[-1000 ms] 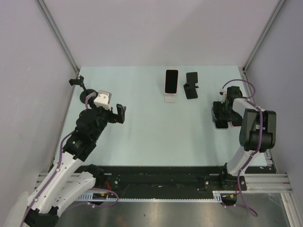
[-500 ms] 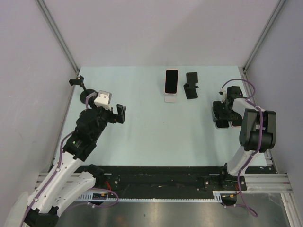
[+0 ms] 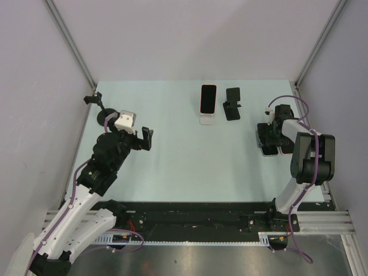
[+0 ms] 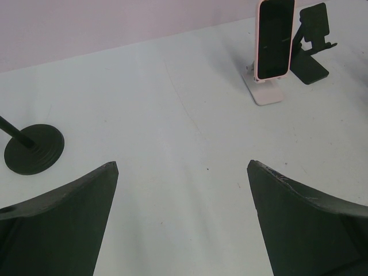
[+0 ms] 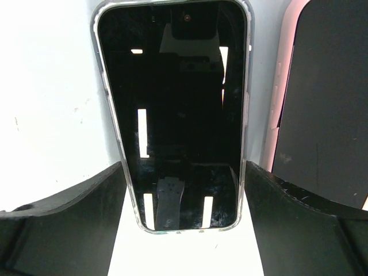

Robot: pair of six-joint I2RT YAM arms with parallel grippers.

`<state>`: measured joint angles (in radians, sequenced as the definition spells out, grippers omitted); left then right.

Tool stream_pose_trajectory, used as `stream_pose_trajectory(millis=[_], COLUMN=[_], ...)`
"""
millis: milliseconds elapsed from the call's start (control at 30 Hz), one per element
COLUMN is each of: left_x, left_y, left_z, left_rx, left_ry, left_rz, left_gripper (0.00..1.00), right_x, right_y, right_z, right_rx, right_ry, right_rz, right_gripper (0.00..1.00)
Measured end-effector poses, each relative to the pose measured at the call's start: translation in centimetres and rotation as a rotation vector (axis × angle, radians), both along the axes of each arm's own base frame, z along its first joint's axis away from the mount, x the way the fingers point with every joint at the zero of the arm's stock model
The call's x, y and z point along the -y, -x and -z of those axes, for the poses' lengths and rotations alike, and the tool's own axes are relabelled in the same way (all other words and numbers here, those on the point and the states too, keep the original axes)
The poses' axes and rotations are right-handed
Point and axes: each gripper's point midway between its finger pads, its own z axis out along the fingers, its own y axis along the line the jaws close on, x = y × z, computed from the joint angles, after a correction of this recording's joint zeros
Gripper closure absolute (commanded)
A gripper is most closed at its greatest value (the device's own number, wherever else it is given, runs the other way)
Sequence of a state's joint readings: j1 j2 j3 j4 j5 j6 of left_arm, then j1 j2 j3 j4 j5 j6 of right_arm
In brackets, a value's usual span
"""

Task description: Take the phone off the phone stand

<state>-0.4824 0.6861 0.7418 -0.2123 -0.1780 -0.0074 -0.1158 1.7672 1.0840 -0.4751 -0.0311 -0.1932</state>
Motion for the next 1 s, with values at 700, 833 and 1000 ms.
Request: stream_pose_trajectory(millis=[700, 833, 1000], left_x=[0.1, 0.2, 0.4], left_y=[0.0, -0.2, -0.5], left_z=[0.2, 0.6, 1.2], left_rx=[-0.006, -0.019, -0.039], left_ry=[-0.003, -0.009, -0.019], left_rz=[0.005, 0.006, 0.005], left_gripper=[0.00, 0.00, 0.00], right_x=[-4.5, -7.6, -11.0], right_y=[-4.6, -7.4, -12.2], right_z=[-8.1, -9.7, -10.4], right_rx=[0.326, 0.413, 0.486], right_ry=[-0.137, -0.289, -0.470], right_rz=[-0.005, -0.021, -0.037], right_gripper=[0.09, 0.13, 0.16])
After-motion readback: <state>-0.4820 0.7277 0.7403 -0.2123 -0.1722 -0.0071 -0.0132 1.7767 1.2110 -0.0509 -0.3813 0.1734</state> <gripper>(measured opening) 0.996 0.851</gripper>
